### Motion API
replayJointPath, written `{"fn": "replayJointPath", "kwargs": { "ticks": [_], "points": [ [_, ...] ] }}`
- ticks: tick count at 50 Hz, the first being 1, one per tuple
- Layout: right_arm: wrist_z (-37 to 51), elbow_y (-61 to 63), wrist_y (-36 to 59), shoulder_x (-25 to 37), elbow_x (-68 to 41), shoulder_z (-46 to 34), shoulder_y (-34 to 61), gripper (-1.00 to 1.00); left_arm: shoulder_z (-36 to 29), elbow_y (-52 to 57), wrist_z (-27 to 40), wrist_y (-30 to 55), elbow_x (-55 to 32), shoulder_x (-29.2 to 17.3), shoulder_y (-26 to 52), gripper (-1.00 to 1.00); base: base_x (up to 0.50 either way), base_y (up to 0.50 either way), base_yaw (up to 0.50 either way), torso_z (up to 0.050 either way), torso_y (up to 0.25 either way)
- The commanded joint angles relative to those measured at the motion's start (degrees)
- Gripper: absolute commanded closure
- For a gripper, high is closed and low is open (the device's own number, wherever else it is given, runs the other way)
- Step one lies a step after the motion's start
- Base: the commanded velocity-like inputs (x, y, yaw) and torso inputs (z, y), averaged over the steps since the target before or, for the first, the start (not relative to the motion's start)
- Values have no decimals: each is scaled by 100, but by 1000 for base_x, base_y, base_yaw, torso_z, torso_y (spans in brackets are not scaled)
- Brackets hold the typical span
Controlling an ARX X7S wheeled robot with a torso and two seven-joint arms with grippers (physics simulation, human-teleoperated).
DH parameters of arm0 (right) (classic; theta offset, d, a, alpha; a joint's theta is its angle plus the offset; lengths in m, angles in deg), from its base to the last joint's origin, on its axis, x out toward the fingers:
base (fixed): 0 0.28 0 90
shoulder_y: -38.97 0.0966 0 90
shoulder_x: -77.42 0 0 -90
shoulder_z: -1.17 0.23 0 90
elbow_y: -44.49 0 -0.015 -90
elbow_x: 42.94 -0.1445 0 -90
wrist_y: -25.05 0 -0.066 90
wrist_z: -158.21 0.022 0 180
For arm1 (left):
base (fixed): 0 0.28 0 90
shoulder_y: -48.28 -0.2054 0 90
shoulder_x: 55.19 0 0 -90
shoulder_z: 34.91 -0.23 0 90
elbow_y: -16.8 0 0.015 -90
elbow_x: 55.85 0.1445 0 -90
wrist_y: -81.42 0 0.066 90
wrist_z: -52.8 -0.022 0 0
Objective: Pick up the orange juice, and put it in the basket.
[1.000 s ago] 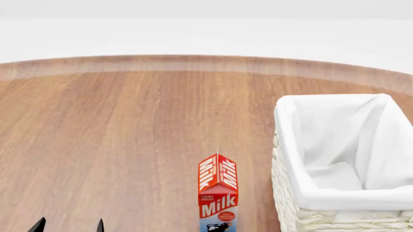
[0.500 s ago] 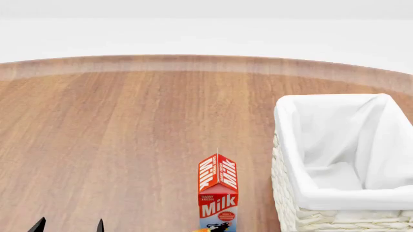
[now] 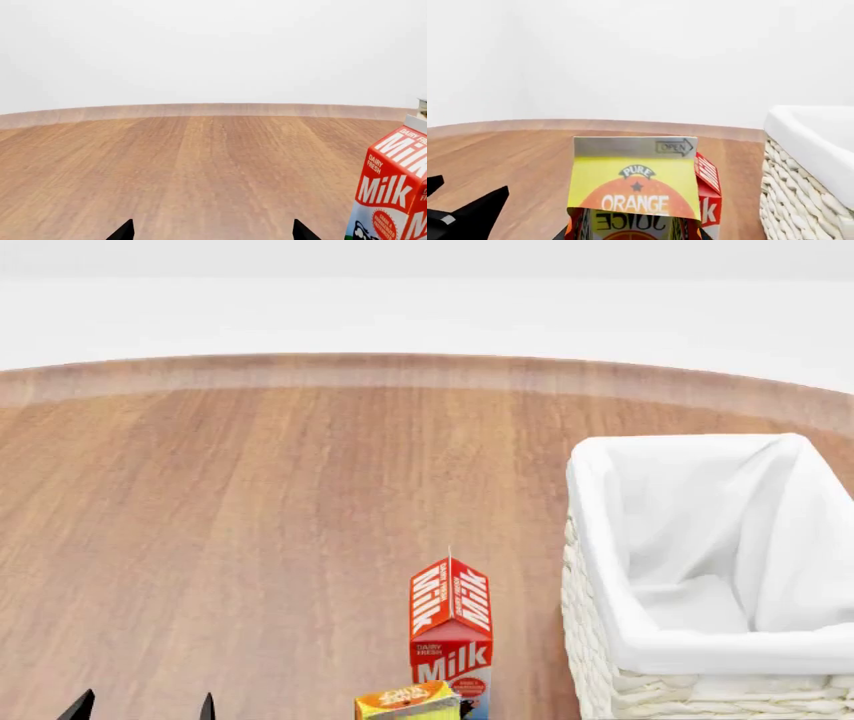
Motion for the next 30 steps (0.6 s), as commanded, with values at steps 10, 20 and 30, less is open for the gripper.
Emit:
{"fn": "replayJointPath", "kwargs": {
  "ticks": [10, 20, 30],
  "points": [
    [171, 964, 419, 152, 197, 54, 23, 100, -36, -4, 30, -12, -26, -25, 10, -100, 0, 0, 0, 0, 0],
    [243, 1175, 534, 189, 175, 92, 50, 100, -53, -6, 45, -18, -38, -37, 14, -100, 0, 0, 0, 0, 1],
    [296, 1380, 638, 209, 123, 122, 92, 100, -69, -8, 59, -24, -50, -49, 19, -100, 0, 0, 0, 2, 1]
  ]
}}
